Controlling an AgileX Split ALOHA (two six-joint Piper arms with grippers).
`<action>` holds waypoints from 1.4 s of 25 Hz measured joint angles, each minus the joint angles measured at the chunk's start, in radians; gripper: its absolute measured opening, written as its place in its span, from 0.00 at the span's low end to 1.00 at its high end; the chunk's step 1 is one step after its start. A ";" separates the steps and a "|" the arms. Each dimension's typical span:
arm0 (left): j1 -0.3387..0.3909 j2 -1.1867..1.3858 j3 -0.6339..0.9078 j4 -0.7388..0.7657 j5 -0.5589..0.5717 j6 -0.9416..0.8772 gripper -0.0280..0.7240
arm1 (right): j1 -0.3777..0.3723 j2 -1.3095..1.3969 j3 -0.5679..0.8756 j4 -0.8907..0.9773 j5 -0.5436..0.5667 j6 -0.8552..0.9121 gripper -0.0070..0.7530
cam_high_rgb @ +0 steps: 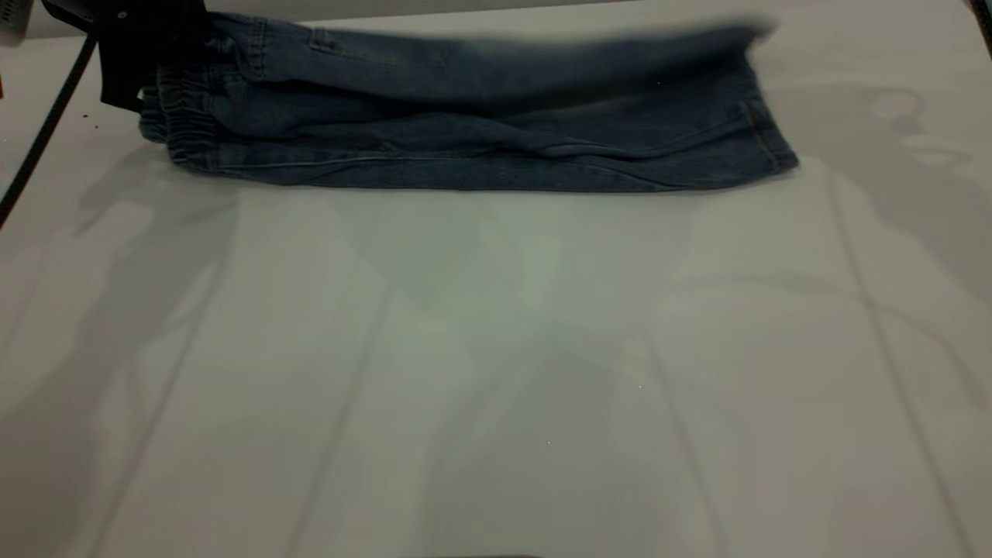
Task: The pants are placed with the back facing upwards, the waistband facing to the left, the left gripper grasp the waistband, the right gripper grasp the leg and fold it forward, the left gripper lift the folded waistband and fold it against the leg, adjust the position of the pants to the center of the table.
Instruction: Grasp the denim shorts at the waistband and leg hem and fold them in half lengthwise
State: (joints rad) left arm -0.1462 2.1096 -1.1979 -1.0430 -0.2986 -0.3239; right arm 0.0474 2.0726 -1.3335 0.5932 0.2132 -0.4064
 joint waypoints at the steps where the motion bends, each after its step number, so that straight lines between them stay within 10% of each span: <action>1: 0.000 0.001 0.000 0.014 -0.003 0.000 0.16 | 0.000 0.000 0.000 0.006 -0.003 -0.002 0.33; 8: 0.000 0.003 0.000 0.053 -0.005 -0.002 0.21 | 0.000 0.000 0.000 0.023 0.019 -0.004 0.59; 19: 0.000 0.003 -0.003 0.133 0.019 -0.001 0.62 | 0.000 0.000 0.000 0.025 0.034 -0.007 0.61; 28: 0.017 -0.056 -0.008 0.777 0.021 0.001 0.64 | 0.007 0.000 0.000 0.025 0.071 -0.074 0.61; 35: 0.030 -0.099 -0.092 1.277 0.514 0.001 0.65 | 0.107 0.000 -0.022 0.025 0.163 -0.195 0.61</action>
State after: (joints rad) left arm -0.1164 2.0109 -1.2895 0.2345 0.2152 -0.3229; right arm 0.1540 2.0726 -1.3552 0.6183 0.3763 -0.6012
